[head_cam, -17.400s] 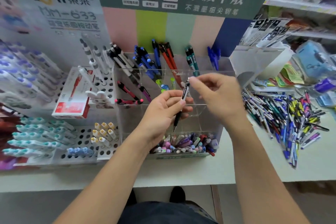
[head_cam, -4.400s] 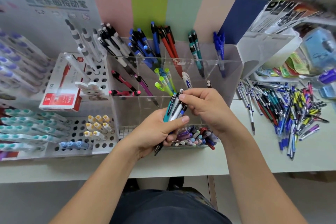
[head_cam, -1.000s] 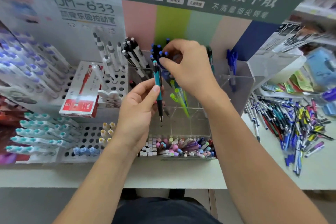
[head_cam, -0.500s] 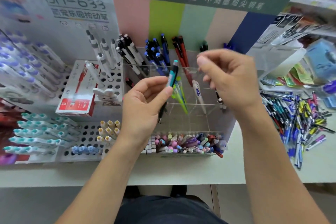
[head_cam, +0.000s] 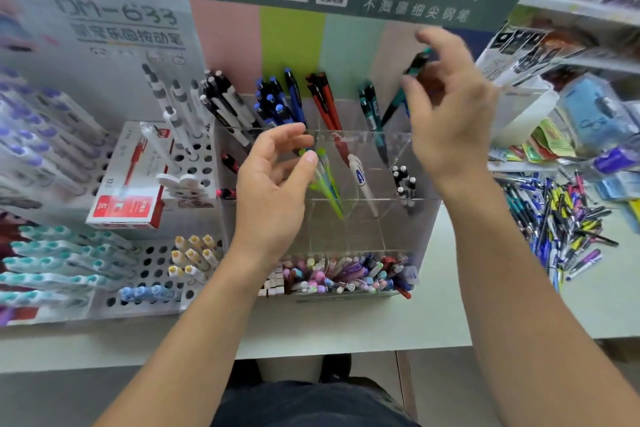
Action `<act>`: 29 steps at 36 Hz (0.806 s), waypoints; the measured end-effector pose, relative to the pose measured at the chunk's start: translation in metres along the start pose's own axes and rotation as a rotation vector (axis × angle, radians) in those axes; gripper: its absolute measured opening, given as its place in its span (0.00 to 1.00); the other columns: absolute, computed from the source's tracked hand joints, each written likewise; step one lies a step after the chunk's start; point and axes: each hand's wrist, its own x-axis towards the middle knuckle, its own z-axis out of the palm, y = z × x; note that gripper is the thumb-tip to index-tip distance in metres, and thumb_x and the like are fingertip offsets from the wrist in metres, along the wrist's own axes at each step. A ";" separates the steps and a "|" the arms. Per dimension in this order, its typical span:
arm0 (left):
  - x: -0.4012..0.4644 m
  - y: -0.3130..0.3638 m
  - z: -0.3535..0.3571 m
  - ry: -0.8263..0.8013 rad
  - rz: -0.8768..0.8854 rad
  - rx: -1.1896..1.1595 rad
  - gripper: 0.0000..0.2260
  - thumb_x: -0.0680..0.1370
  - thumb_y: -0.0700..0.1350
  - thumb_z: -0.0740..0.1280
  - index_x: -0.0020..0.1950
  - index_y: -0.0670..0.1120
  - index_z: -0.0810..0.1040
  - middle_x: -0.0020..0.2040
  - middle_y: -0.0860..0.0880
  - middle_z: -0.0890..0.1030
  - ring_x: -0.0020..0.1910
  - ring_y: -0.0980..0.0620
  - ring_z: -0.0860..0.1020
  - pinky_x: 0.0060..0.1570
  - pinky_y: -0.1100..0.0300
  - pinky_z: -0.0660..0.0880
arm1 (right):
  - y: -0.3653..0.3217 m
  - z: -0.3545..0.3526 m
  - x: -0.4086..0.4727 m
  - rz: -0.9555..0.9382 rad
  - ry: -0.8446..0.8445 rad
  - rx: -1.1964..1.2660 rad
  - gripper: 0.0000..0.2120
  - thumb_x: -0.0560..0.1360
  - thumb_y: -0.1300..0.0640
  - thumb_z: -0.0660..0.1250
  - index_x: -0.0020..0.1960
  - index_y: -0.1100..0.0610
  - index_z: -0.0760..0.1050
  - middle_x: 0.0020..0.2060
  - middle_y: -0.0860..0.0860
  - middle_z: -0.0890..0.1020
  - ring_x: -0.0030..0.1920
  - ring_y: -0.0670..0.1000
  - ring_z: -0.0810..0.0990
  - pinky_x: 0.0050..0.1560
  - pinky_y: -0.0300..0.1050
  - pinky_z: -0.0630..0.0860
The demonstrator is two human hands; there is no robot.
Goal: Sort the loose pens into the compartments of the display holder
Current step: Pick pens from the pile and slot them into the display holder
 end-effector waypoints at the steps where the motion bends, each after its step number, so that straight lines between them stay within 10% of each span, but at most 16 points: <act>1: 0.002 0.000 -0.002 0.003 -0.006 0.016 0.14 0.81 0.37 0.67 0.64 0.52 0.77 0.59 0.50 0.82 0.55 0.51 0.82 0.58 0.51 0.80 | 0.002 0.007 0.000 -0.014 -0.059 -0.035 0.20 0.77 0.63 0.69 0.68 0.54 0.76 0.47 0.49 0.85 0.45 0.44 0.83 0.55 0.39 0.80; 10: 0.015 0.001 -0.017 -0.130 -0.057 0.130 0.24 0.82 0.41 0.67 0.77 0.51 0.66 0.63 0.58 0.79 0.53 0.59 0.81 0.60 0.54 0.79 | 0.012 0.029 -0.009 -0.061 -0.259 -0.178 0.16 0.79 0.60 0.64 0.64 0.56 0.81 0.51 0.60 0.85 0.52 0.63 0.82 0.52 0.54 0.77; 16: 0.004 -0.009 0.002 -0.070 0.055 0.071 0.12 0.81 0.38 0.68 0.60 0.52 0.77 0.50 0.53 0.81 0.45 0.54 0.80 0.47 0.57 0.80 | 0.014 0.022 -0.009 -0.036 -0.298 -0.197 0.13 0.78 0.54 0.66 0.60 0.57 0.82 0.49 0.56 0.86 0.50 0.59 0.82 0.53 0.53 0.78; 23: -0.032 -0.019 0.066 -0.178 0.042 -0.008 0.07 0.79 0.37 0.68 0.49 0.50 0.78 0.38 0.51 0.79 0.34 0.54 0.75 0.37 0.63 0.73 | 0.031 -0.030 -0.048 -0.068 0.103 -0.062 0.06 0.78 0.60 0.69 0.47 0.59 0.84 0.39 0.51 0.84 0.37 0.48 0.81 0.42 0.39 0.77; 29: -0.084 -0.064 0.176 -0.556 -0.227 0.164 0.04 0.79 0.39 0.69 0.48 0.48 0.79 0.36 0.51 0.80 0.31 0.56 0.77 0.33 0.66 0.71 | 0.150 -0.093 -0.130 0.459 0.057 -0.043 0.08 0.77 0.57 0.69 0.40 0.54 0.82 0.31 0.45 0.81 0.33 0.43 0.78 0.38 0.42 0.75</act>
